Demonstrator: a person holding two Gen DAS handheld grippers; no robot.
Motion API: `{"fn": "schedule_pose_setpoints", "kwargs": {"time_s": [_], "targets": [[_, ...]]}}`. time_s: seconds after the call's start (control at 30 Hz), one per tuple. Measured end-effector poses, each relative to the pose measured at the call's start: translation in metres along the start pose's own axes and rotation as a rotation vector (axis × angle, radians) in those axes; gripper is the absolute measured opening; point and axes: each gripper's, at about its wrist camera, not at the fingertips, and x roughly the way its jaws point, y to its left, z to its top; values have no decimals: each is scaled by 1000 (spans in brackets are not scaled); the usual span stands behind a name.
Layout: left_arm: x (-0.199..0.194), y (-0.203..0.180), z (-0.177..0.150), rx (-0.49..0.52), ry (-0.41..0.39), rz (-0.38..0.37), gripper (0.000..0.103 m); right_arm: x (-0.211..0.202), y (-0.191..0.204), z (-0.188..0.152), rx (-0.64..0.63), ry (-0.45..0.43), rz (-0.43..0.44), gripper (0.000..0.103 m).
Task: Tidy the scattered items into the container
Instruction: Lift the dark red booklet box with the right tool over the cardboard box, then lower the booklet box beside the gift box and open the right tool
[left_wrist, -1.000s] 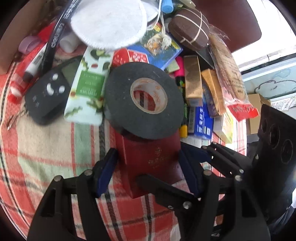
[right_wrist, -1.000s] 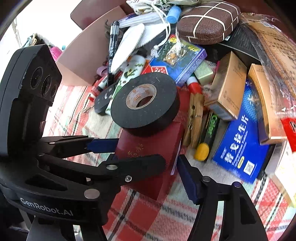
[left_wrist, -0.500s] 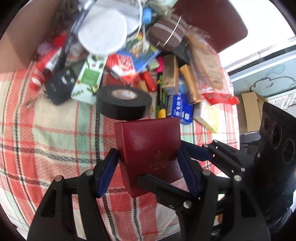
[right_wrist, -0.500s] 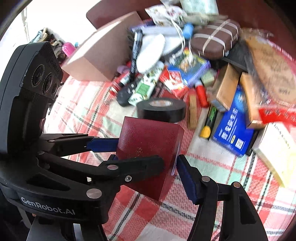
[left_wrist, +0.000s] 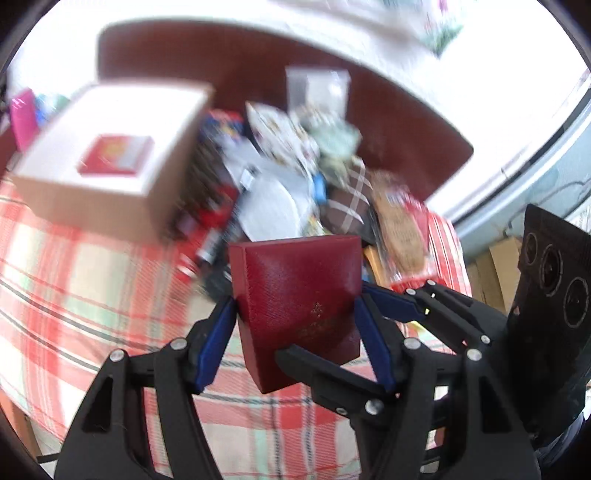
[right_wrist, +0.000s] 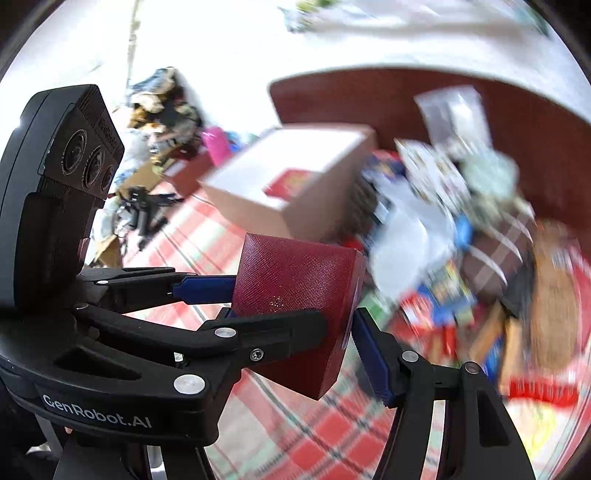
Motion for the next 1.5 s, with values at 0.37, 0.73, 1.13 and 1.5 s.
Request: {"fn": "schedule_pose_setpoints", "kwargs": {"time_s": [0.37,0.73,1.13,1.5], "targets": [[-58,115,81,-37,-129,47,64,74,90,110,-106,-31,25,65],[-20,242,178,-23,-106,14,64,212,96,204,19,60,27,60],[52,313,186,-83,31,-17,60,325,68,202,141,250,3,60],[70,345,181,-129,51,6,59,366,63,201,195,320,23,60]]}}
